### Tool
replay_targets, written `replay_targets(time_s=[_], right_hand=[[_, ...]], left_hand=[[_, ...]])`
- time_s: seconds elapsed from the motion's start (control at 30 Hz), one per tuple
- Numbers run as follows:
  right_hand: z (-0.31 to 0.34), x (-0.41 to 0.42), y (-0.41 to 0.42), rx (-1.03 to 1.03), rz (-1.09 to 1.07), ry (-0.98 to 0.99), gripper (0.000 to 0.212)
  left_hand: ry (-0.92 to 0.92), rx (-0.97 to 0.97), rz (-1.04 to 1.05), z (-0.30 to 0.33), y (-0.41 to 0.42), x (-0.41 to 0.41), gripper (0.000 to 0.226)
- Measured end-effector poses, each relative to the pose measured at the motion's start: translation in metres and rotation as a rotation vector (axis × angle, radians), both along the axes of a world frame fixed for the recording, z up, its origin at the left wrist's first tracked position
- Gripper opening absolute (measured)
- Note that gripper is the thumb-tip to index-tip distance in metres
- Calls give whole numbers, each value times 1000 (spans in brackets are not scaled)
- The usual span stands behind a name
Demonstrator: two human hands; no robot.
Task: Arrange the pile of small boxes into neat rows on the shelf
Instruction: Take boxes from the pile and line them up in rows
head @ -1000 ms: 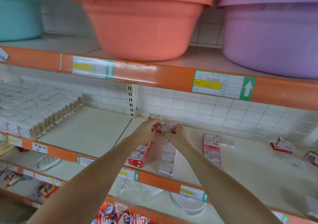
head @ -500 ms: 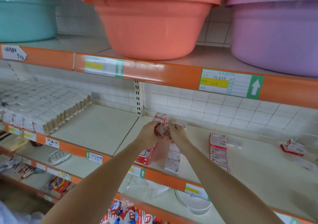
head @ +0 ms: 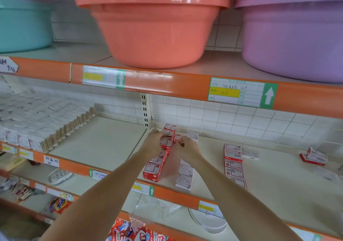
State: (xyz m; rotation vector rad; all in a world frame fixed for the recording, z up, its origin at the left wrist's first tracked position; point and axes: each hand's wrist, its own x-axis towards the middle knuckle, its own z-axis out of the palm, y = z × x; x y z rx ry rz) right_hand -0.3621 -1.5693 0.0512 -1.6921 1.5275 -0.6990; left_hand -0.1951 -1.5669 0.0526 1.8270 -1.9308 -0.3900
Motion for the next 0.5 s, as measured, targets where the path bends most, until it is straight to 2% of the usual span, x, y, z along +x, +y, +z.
replay_targets(time_s=[0.5], right_hand=[[-1,-2,2,6,6,13,16]], left_hand=[[5,-34,58,-1,-4,0,40]])
